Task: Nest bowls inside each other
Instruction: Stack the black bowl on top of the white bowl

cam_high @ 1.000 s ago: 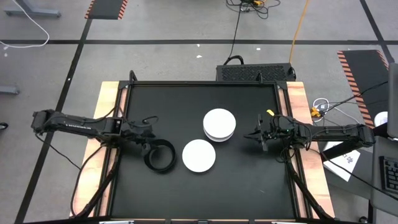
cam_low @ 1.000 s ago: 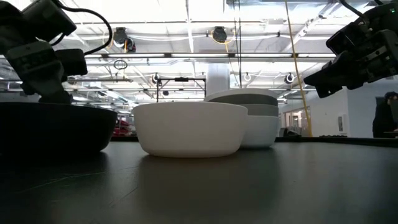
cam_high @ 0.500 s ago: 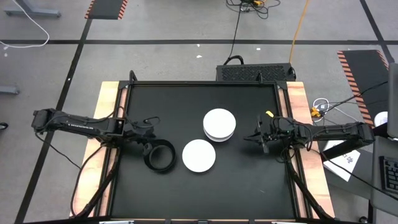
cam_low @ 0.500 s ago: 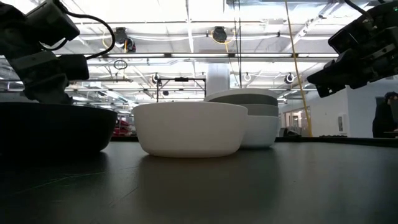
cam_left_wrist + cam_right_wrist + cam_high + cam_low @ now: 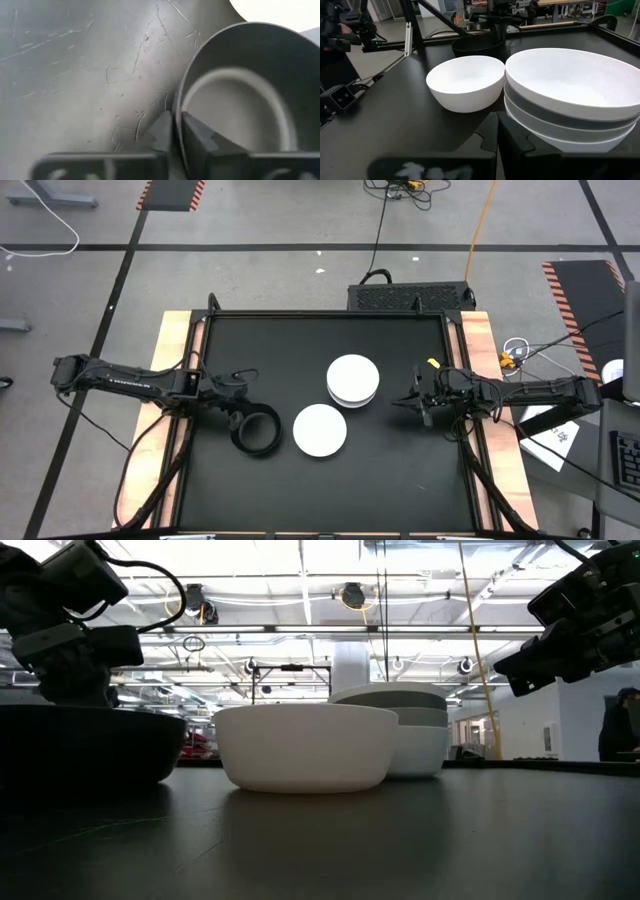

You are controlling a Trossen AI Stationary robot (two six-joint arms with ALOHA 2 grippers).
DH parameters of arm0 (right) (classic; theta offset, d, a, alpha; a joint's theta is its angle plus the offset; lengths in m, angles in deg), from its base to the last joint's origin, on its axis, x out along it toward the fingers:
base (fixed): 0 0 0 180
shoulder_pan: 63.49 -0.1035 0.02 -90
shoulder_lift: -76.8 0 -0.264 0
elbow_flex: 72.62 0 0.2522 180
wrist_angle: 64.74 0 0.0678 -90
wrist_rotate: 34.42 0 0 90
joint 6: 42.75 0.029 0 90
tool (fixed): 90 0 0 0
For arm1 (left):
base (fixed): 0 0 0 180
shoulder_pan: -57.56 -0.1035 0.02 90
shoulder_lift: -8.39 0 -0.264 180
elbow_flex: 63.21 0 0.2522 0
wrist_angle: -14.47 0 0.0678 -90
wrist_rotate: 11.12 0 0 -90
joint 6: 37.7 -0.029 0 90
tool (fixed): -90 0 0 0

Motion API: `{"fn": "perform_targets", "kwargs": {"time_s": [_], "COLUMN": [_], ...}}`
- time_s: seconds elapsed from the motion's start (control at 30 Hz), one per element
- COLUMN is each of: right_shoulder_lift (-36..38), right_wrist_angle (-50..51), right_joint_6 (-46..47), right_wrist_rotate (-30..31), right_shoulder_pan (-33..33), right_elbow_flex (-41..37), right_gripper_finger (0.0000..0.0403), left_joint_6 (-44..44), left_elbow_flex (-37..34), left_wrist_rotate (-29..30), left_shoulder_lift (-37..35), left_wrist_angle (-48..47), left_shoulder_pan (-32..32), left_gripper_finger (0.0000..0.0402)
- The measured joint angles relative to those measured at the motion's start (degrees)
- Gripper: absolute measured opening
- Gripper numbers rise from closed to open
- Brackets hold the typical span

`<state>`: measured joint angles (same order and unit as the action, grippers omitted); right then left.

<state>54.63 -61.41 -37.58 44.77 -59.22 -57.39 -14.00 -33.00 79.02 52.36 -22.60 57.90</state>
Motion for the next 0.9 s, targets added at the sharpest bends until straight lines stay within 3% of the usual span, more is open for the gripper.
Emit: {"fn": "perform_targets", "kwargs": {"time_s": [0.07,0.3,0.9], "right_shoulder_lift": [0.0,0.0,0.0], "right_wrist_angle": [0.0,0.0,0.0], "right_joint_6": [0.0,-0.5,0.2], "right_wrist_rotate": [0.0,0.0,0.0], "right_shoulder_pan": [0.0,0.0,0.0], "right_elbow_flex": [0.0,0.0,0.0], "right_gripper_finger": [0.0000,0.0000,0.0000], "left_joint_6": [-0.1,-0.5,-11.5], "left_elbow_flex": [0.0,-0.1,-0.4], "left_wrist_rotate": [0.1,0.2,5.2], "left_shoulder_lift": [0.0,0.0,-0.2], "left_wrist_angle": [-0.1,1.0,20.3], "left_shoulder_pan": [0.0,0.0,0.0], "left_gripper_finger": [0.0011,0.0005,0.0002]}}
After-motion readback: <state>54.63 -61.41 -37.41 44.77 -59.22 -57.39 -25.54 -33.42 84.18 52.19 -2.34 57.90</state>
